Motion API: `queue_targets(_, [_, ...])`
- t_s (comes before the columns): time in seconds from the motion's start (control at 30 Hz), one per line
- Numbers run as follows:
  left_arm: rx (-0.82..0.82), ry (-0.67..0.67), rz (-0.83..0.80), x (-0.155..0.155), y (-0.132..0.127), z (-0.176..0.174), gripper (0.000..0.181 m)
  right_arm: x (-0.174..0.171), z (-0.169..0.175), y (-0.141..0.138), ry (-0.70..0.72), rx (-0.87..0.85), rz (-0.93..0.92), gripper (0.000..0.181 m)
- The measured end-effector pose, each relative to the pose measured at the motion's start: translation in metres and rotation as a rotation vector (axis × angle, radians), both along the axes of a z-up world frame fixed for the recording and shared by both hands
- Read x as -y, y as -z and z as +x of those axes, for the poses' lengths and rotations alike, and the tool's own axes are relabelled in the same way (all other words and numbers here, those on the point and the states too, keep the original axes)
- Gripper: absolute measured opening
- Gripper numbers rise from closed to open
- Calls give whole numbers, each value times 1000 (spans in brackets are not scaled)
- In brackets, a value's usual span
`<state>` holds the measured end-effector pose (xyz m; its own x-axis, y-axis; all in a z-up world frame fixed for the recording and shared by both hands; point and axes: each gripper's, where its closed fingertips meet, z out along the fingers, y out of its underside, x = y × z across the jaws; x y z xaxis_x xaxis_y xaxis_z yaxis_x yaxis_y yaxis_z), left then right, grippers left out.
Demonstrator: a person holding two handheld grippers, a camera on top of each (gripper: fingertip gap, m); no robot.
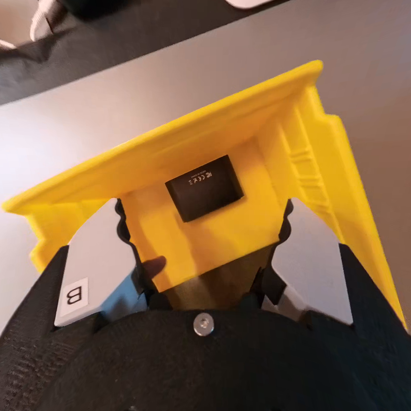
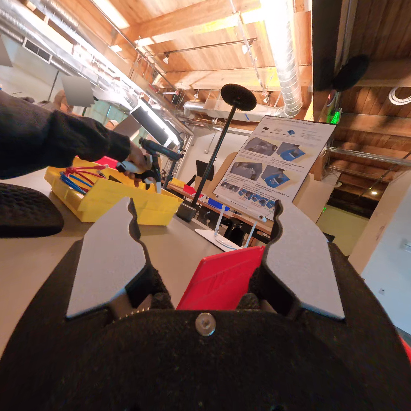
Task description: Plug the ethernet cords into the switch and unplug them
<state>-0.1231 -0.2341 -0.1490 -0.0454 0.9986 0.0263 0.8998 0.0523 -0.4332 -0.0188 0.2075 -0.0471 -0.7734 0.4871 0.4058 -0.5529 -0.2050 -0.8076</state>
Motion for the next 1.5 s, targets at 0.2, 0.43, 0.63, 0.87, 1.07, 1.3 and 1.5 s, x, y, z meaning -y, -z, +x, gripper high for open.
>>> queue_targets(0.2, [192, -55, -39, 16, 48, 8, 137, -1, -1, 0, -1, -1, -3, 113])
queue_targets(0.43, [277, -39, -106, 6, 64, -1, 137, 1, -1, 4, -1, -6, 26, 109])
queue_targets(0.63, [327, -73, -56, -2, 76, -3, 139, 3, 1, 7, 11, -22, 50, 108])
queue_targets(0.87, [265, -105, -12, -1, 70, -6, 91, 5, -1, 11, 30, -29, 79, 106])
queue_targets(1.07, [282, -29, -60, 1, 68, 2, 90, 9, -3, 17, 54, -47, 125, 106])
queue_targets(1.3, [64, 87, -113, 2, 10, 4, 89, 9, -3, 17, 46, -38, 122, 106])
queue_targets(1.5, [-575, 197, -2, -33, -113, -9, 89, 10, -4, 18, 43, -30, 124, 106])
